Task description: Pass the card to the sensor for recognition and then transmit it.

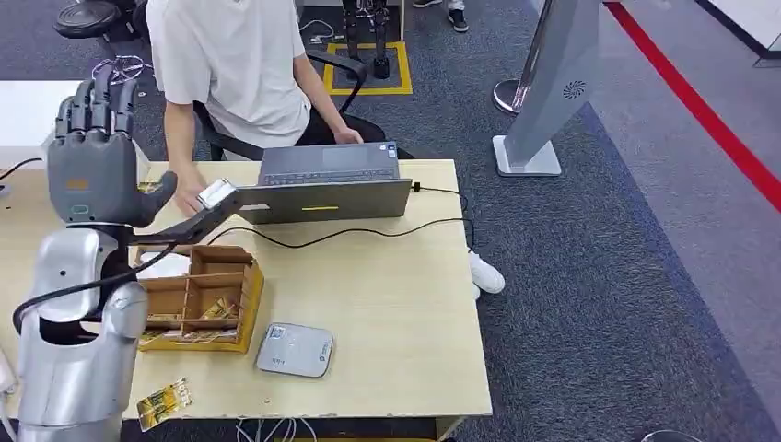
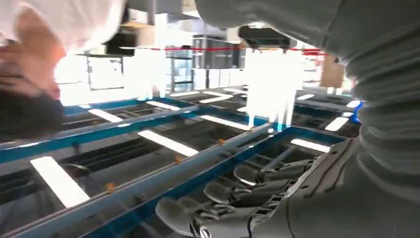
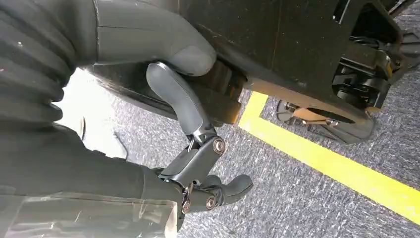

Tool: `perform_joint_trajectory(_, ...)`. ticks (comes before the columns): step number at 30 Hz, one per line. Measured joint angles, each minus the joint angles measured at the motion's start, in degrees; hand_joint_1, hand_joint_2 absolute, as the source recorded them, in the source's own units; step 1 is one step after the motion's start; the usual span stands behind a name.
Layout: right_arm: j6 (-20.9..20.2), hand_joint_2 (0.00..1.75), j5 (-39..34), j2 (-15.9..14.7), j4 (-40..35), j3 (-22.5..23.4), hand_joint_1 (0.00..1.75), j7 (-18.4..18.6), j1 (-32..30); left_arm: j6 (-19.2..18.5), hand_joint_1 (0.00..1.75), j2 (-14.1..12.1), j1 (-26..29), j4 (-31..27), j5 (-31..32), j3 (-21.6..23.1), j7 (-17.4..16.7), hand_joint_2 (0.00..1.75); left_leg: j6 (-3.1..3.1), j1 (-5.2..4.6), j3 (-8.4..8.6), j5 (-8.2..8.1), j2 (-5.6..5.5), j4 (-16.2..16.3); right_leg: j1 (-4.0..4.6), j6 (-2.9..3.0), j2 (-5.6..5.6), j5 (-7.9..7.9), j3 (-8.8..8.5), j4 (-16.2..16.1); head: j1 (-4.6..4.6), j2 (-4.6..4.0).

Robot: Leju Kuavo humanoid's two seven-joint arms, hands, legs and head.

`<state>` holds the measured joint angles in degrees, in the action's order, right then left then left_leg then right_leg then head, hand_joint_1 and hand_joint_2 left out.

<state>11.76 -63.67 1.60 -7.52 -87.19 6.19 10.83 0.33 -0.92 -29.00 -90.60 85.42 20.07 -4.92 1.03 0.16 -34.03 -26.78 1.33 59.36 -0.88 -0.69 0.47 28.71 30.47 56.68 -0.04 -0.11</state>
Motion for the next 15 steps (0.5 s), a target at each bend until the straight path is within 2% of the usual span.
perform_joint_trajectory(5, 0.5, 1.75, -2.6, 0.0, 0.0, 0.7, 0.0, -0.2, -0.2, -1.1, 0.0, -1.3, 4.5, -6.4, -1.7, 4.8, 1.1, 1.75, -0.02, -0.01, 0.01, -0.04, 0.08, 0.0, 0.0, 0.0, 0.07, 0.0, 0.0, 0.0, 0.0, 0.0)
perform_joint_trajectory(10, 0.7, 1.75, -4.3, 0.0, 0.0, 2.1, 0.0, -0.7, -0.6, -0.5, 0.0, -5.1, 12.4, -14.0, -4.1, 10.5, 1.3, 1.75, -0.04, 0.01, -0.02, -0.06, 0.03, 0.0, 0.01, 0.0, 0.03, 0.08, 0.16, 0.0, -0.04, 0.0)
perform_joint_trajectory(15, 0.8, 1.75, -4.3, 0.0, 0.0, 2.9, 0.0, -0.9, -0.8, -0.5, 0.0, -7.0, 14.3, -17.0, -4.6, 12.5, 1.2, 1.75, -0.04, 0.01, -0.01, -0.05, 0.03, 0.0, 0.01, -0.01, 0.01, 0.08, 0.16, 0.0, -0.04, 0.0)
